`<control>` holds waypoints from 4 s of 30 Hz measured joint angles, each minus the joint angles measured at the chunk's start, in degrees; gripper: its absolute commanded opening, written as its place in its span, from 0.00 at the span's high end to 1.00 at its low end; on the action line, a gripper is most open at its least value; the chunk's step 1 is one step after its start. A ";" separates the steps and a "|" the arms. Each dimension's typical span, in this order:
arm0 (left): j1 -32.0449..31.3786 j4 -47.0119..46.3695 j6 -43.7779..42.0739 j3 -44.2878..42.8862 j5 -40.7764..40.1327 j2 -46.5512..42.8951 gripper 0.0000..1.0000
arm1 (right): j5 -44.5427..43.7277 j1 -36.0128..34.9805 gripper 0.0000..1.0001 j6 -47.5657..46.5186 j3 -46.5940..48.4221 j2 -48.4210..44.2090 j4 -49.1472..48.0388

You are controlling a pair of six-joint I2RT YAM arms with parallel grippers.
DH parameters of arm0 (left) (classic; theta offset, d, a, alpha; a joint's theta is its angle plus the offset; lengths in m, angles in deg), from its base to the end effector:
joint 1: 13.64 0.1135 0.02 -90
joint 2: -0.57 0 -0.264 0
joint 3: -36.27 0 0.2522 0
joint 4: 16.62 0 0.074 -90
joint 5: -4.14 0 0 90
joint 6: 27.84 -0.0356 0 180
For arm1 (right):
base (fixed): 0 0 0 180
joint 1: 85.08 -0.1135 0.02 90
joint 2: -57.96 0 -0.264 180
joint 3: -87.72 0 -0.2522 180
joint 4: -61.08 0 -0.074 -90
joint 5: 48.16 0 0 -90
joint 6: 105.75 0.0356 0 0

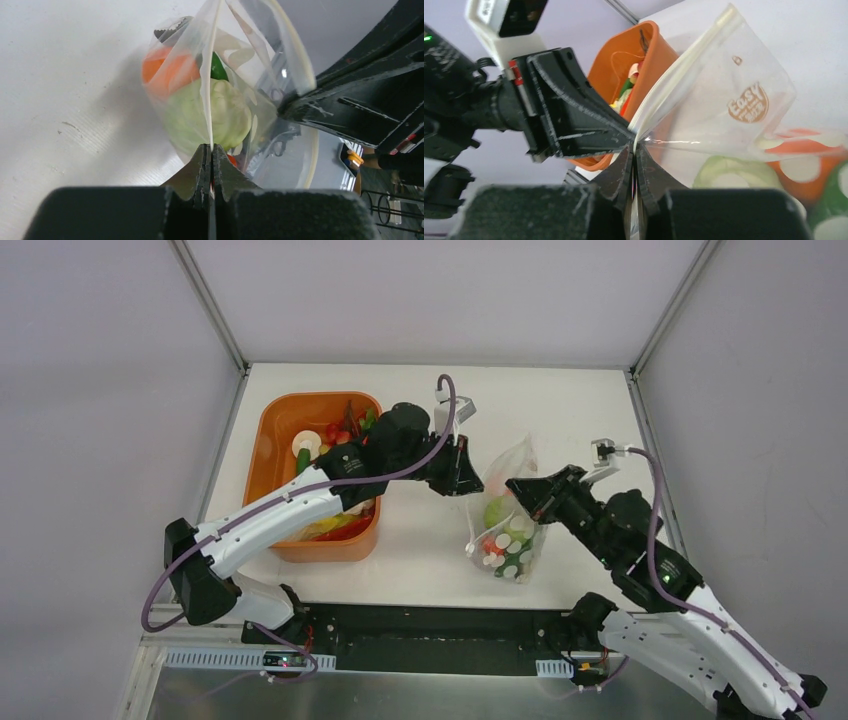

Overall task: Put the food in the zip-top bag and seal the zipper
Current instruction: Adjust the zipper food storage bag at the center of the board.

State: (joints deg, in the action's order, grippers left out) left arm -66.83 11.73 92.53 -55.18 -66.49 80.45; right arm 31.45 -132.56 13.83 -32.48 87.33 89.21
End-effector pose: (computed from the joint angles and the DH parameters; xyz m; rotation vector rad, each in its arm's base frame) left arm 0.1845 -0.2662 0.3929 0.6607 1.9592 -1.2764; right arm 0.0833 0.0814 0.3751 -0.0993 1.6029 0.9230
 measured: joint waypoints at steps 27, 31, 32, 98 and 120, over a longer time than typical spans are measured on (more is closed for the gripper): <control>5.18 -9.07 3.72 23.82 -12.28 -10.62 1.00 | 1.95 0.07 0.87 1.38 2.82 22.21 0.22; 5.18 -9.16 3.72 25.16 -13.75 -13.16 1.00 | 3.50 0.15 0.78 1.42 2.86 22.05 -0.04; 5.18 -9.18 3.72 25.16 -13.94 -13.16 1.00 | 4.35 0.15 0.70 1.44 2.86 22.05 -0.11; 5.14 -10.69 4.87 25.11 -13.44 -13.42 1.00 | -16.90 -12.04 0.69 -6.54 26.16 41.46 20.00; 5.14 -7.98 4.57 23.98 -13.66 -14.56 1.00 | -13.86 -10.99 0.50 -4.96 11.98 21.07 7.82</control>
State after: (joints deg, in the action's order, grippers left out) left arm -61.69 3.75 97.10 -31.21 -80.15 65.89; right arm 17.59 -143.55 8.87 -20.50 108.40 97.04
